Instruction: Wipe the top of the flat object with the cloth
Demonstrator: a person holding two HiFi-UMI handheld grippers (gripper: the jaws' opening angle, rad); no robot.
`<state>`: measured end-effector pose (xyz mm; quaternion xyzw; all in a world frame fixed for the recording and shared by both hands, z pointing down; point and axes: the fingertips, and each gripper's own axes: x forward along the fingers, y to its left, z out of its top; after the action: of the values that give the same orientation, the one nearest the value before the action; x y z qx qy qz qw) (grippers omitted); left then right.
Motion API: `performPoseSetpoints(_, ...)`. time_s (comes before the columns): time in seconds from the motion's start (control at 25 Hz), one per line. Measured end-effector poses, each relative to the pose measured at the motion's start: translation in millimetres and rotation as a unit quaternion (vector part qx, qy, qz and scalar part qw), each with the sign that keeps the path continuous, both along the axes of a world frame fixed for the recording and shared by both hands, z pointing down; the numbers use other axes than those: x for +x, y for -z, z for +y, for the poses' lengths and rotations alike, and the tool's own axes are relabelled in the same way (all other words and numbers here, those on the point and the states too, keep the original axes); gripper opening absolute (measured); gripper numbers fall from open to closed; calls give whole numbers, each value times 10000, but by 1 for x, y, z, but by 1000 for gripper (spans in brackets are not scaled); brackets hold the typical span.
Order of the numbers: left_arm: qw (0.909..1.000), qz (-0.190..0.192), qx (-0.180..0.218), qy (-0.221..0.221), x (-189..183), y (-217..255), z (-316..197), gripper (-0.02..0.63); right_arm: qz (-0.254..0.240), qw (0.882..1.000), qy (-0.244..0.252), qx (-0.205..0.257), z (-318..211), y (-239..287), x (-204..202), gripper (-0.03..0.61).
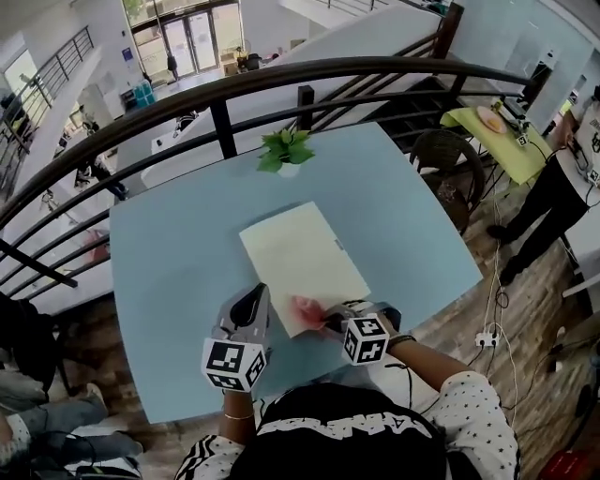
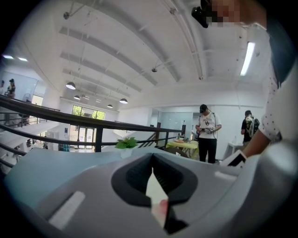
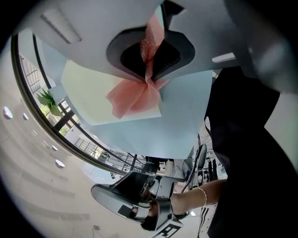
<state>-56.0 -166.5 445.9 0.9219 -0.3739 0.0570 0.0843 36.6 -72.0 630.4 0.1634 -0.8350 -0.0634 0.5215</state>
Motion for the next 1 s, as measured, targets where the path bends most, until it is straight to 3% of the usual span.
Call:
performPoseSetpoints(0.28,9986,-121,109,495,-1,10,-8,0,-588,9963,302,-544,-16,12,4,20)
performPoseSetpoints(0.52,9955,-245,140,910,1,13,-7,0,-794,9966,219,35,-82,34,28,20)
performPoseSetpoints(0.84,9884,-449,112,1445,-1,11,-3,0,-1329,9895,-387,427,-186,51,55,21)
performPoseSetpoints(1.0,9845,-468,72,1689,-2,14,3,0,-1299,9884,-504,607,-224,55,64,21)
